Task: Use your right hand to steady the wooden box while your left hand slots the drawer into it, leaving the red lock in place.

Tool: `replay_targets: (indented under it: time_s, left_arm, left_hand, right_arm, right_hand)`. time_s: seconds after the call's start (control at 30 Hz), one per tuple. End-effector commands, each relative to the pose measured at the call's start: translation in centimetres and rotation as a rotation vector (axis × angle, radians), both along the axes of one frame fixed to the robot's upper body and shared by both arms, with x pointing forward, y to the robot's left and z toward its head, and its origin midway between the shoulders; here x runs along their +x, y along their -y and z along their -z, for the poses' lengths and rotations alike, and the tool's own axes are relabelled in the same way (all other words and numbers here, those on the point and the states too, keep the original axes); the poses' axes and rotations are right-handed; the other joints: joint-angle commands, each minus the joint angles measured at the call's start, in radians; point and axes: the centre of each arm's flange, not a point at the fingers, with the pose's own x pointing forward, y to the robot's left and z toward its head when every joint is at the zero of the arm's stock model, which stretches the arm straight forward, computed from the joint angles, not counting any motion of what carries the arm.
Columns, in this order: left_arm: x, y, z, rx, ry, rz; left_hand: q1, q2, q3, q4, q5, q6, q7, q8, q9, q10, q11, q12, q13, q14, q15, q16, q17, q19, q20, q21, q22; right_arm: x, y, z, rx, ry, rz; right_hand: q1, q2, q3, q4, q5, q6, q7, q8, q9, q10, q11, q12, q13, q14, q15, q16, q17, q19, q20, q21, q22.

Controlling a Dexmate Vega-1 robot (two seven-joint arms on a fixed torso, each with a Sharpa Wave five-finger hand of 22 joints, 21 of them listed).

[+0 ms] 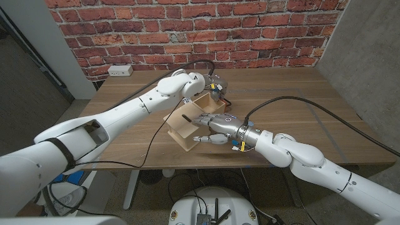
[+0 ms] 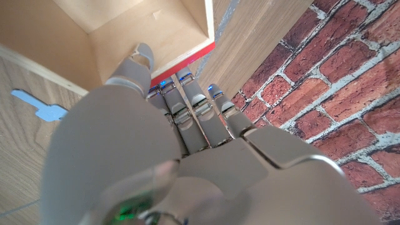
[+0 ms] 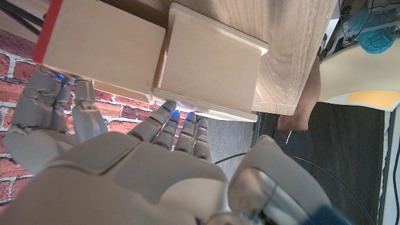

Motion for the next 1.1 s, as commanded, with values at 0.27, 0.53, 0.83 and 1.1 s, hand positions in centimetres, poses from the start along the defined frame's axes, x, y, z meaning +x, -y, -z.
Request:
replay_targets:
  time_s: [0.27,0.53,0.83,1.1]
  left_arm:
    - [0.11,-0.36,-0.07,-0.044,0.042,0.008]
    - [0.07,-0.27,0.32,-0.063,0.05,0.01]
    - [-0.02,-0.44,0.67,-0.087,0.055,0.017]
    - [-0.05,-0.33,0.3,-0.102,0.072,0.025]
  left_hand:
    - [0.038,0.042,-0.001,0.007,0.005,0.013,0.004,0.01,0.017,0.003,-0.003,0.004,0.0,0.011,-0.056,0.009,0.005,0.007,-0.151,0.005,0.002]
    - [0.038,0.042,-0.001,0.007,0.005,0.012,0.005,0.009,0.017,0.002,-0.003,0.003,0.0,0.01,-0.056,0.009,0.004,0.007,-0.151,0.005,0.002]
    - [0.038,0.043,-0.001,0.008,0.005,0.015,0.005,0.01,0.016,0.004,-0.003,0.004,0.0,0.011,-0.057,0.01,0.005,0.007,-0.151,0.005,0.002]
    - [0.038,0.044,-0.002,0.008,0.005,0.019,0.012,0.011,0.016,0.014,-0.001,0.007,0.0,0.021,-0.056,0.014,0.006,0.008,-0.151,0.005,0.002]
  right_arm:
    - [0.38,0.05,-0.26,0.001,-0.008,-0.003]
    - [0.44,0.13,-0.16,0.004,-0.01,-0.002]
    - [0.43,0.24,-0.04,0.008,-0.017,0.001]
    - [0.41,0.26,0.03,0.007,-0.022,-0.004]
  right_hand:
    - [0.006,0.009,-0.001,0.006,0.007,0.008,-0.001,0.006,0.006,0.008,0.001,0.004,0.006,0.012,0.001,0.007,0.002,0.009,-0.001,0.007,0.004]
    - [0.006,0.009,-0.001,0.006,0.007,0.008,-0.001,0.006,0.006,0.008,0.001,0.004,0.006,0.012,0.001,0.007,0.002,0.009,-0.001,0.007,0.004]
    - [0.006,0.009,-0.001,0.006,0.007,0.008,-0.001,0.006,0.006,0.008,0.001,0.004,0.006,0.012,0.001,0.007,0.002,0.009,-0.001,0.007,0.004]
    - [0.006,0.009,-0.001,0.006,0.007,0.008,-0.001,0.006,0.006,0.008,0.001,0.004,0.006,0.012,0.001,0.007,0.002,0.009,-0.001,0.007,0.004]
